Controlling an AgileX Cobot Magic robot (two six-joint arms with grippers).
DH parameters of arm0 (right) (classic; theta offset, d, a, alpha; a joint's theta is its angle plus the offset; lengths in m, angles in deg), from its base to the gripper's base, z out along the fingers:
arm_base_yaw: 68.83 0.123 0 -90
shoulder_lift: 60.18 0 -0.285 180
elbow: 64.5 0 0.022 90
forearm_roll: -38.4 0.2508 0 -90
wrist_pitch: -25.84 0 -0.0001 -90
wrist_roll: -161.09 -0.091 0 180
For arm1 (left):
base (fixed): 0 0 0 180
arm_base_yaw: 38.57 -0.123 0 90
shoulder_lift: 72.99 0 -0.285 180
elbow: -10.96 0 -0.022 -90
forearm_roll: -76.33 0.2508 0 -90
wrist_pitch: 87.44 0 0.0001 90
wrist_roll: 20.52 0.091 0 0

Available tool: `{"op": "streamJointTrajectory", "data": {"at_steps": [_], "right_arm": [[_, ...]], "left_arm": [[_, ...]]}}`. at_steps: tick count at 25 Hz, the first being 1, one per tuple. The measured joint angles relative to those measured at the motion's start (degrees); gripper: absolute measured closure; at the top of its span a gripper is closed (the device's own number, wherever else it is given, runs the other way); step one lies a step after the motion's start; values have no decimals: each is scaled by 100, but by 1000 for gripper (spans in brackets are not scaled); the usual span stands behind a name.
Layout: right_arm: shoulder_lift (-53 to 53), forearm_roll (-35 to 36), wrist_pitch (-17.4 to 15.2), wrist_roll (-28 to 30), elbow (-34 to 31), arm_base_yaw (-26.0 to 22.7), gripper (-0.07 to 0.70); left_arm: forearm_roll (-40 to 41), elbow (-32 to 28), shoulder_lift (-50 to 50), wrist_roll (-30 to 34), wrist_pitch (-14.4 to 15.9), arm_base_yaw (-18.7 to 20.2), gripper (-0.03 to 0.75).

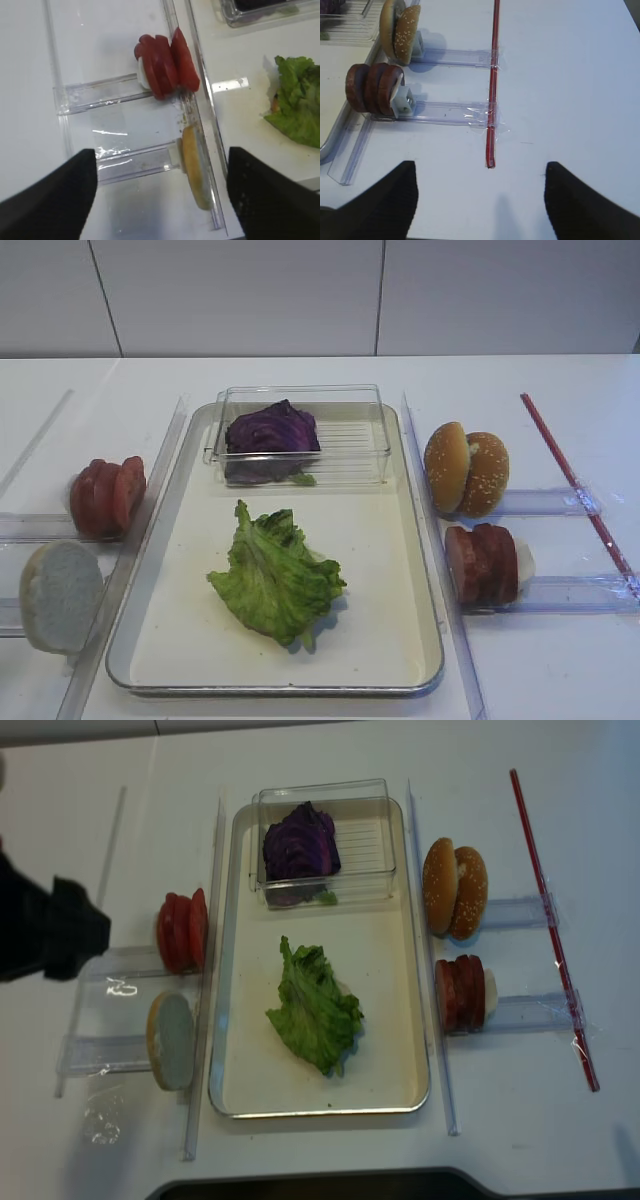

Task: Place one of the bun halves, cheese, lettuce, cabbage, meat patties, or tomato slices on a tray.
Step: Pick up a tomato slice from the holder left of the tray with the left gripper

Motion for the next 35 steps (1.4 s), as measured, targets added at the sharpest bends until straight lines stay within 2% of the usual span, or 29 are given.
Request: {"op": "streamJointTrajectory", "data": {"at_steps": [1,7,15,22,26,35], "right_arm": [[0,0,0,0,0,0,69],[0,0,0,0,0,0,69],[0,0,0,0,0,0,69],[0,0,0,-14,0,0,69],[0,0,0,-14,0,0,69],[0,-18,0,-14,0,0,69]], "left_arm": [[-42,284,445,-12,77,0,180],[-272,849,1376,-12,142,0,180],[-648,1218,2509,-12,142,0,180],[-728,1772,3091,-12,142,308,180],[-676,2062,3421,-241,142,522,180],[-562,2155,3961,-620,94,570,181]]}}
